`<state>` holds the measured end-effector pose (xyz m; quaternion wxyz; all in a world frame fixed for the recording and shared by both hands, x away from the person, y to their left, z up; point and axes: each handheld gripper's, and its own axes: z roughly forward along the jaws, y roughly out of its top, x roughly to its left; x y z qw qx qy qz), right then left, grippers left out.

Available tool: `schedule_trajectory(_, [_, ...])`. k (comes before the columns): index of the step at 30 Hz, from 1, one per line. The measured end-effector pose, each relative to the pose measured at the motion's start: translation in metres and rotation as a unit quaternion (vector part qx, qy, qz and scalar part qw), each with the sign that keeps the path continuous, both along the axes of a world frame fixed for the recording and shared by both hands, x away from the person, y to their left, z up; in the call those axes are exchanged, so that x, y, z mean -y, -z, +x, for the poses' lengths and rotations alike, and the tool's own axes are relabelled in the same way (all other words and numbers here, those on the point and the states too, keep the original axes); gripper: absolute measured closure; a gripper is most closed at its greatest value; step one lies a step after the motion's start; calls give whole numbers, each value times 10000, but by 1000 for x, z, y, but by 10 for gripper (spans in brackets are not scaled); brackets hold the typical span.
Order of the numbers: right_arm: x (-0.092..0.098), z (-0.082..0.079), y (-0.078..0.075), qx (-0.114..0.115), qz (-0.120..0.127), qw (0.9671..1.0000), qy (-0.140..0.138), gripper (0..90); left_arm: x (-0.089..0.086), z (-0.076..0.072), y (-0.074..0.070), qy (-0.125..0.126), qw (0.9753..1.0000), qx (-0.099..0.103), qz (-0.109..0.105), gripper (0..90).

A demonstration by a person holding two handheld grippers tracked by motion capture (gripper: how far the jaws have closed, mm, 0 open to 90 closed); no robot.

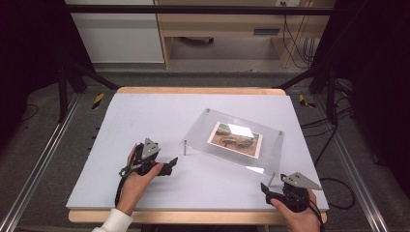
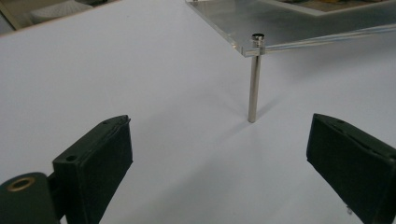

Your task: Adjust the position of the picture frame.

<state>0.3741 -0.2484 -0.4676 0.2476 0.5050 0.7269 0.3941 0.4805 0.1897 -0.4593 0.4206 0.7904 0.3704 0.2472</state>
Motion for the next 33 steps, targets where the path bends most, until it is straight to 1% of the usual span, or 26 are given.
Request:
schedule_trajectory(1, [0,0,0,0,0,10000,0,204,0,0,0,-25,10000,-39,-52,66])
schedule_trajectory(2, [0,-2,0,-1,65,9999,83,238,1,0,0,-23,9999,-68,-81,67])
schedule_trajectory(5, [1,-2,1,27,98,9999,106,264,8,-2,-2,74,9999,-67,-60,68])
schedule_trajectory(8, [2,-1,0,54,258,9996,134,291,15,-3,-3,204,9998,-30,48,68])
schedule_trajectory(10, [1,1,0,64,268,9995,134,300,21,-3,-1,274,9996,-48,66,68])
schedule_trajectory(12, [0,8,0,53,262,9996,100,293,26,-2,1,371,9991,-65,194,68])
schedule_trajectory(15, [-1,17,0,-30,245,9997,71,276,30,-2,3,383,9989,-57,280,68])
schedule_trajectory(19, [-3,20,1,-61,295,9995,45,261,30,-1,3,339,9992,-64,193,69])
schedule_trajectory(23, [-6,14,1,-86,294,9995,16,276,28,-1,2,308,9994,-120,82,83])
schedule_trajectory(26, [-6,11,-1,-77,248,9997,5,291,28,-1,0,283,9994,-127,117,111])
schedule_trajectory(29, [-6,11,0,-88,244,9997,38,330,29,-1,-1,268,9995,-133,87,130])
schedule_trajectory(30, [-7,12,0,-96,240,9997,51,341,29,-1,-1,259,9995,-150,53,155])
schedule_trajectory(31, [-6,13,1,-113,204,9997,76,356,30,-1,-1,259,9995,-167,16,155])
schedule_trajectory(33, [-6,16,4,-205,163,9996,146,385,30,1,-1,239,9996,-162,-3,182])
